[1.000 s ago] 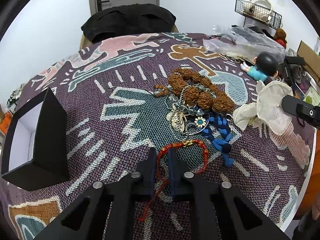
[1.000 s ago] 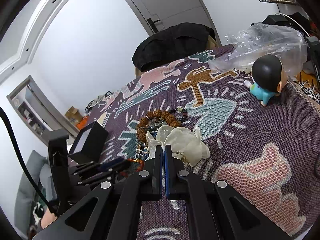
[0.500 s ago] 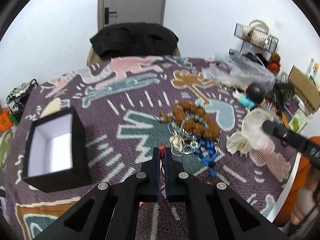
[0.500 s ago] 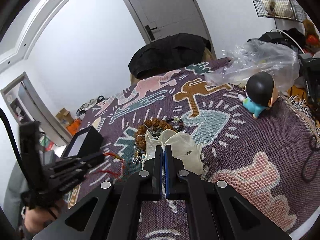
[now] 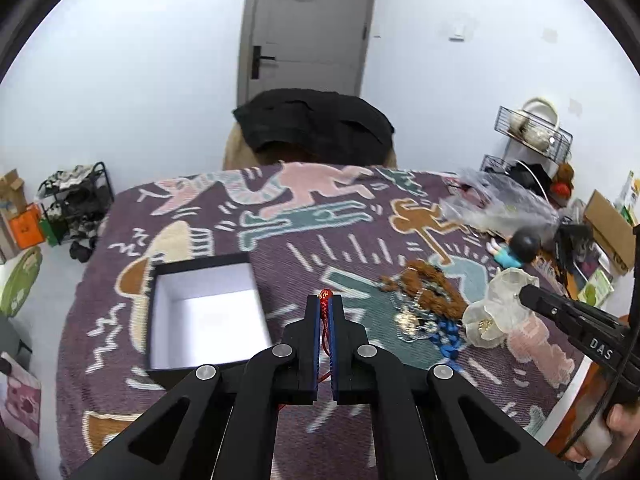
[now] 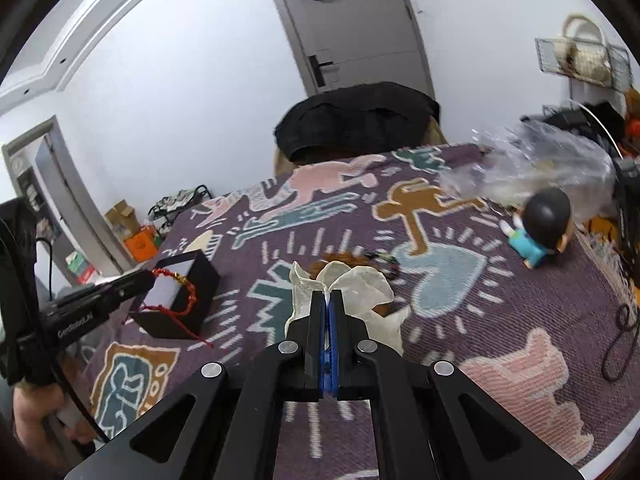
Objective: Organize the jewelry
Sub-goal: 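Carry the red bracelet into the black box and open the left tool while the right tool carries the pouch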
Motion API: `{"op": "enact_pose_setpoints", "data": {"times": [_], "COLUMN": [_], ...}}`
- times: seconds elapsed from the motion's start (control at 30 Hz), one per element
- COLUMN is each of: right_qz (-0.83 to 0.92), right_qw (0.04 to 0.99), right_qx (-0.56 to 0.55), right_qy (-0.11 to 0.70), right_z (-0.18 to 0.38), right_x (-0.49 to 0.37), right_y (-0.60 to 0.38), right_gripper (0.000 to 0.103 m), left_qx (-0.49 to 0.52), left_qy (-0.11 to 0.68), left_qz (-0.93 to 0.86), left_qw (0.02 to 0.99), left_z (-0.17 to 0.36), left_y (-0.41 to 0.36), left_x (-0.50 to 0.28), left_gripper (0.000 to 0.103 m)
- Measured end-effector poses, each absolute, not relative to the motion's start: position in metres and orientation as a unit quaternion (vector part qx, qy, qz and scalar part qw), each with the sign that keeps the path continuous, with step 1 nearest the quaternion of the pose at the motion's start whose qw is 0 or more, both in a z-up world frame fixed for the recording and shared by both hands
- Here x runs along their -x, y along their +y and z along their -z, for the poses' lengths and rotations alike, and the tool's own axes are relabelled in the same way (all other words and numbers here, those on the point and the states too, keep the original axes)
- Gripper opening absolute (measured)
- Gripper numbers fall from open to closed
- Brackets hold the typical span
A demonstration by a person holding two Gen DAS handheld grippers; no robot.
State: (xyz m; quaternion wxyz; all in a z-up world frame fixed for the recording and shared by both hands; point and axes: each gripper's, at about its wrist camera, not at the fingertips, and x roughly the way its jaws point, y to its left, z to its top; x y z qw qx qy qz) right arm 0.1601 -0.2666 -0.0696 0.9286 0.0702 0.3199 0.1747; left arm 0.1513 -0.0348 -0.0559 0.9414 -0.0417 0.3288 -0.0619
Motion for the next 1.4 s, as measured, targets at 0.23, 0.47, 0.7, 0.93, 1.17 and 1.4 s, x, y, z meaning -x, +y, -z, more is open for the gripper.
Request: {"op": "enact_pose_setpoints", "data": {"times": [0.23,0.47,0.7,0.93,1.17,1.4], "right_qz": [-0.199,-0.223,-0.237,-0.244,-0.263,-0.283], "right_qw": [0.931,0.929,0.923,0.918,0.909,0.897], "right_qx": [-0.018,0.026,0.055,0.073,0.076,0.07], "right_qy": [0.306,0.295,0.299,0.303,0.315,0.331], "right_z": [0.056,0.048,0.051,0.054,0.056,0.06], "right_x": [-0.158,-0.158,-0.164,-0.171,-0.182,-0.195], "right_y": [-0.217,-0.172,-0.137,-0.114,-0.09,-0.062], "right_gripper": [0.003,0.003,0.003,0.003,0.003,0.003], "left_qx": [0.058,0.088,0.116,0.151,0.183,0.194], "left_qy": [0.323,0.331,0.345,0.345,0.334,0.313], "left_qz": [0.029,0.012,0.002,0.004,-0.012,-0.017], "left_qw": [0.944,0.939,0.932,0.926,0.925,0.93], "left_z": [0.058,0.072,0.087,0.09,0.087,0.081], "left_y": [0.006,0.04,0.062,0.084,0.112,0.131], "left_x": [-0.15,-0.154,-0.165,-0.165,-0.152,-0.129], "left_gripper": [0.003,0.003,0.004,0.009,0.009,0.076]}}
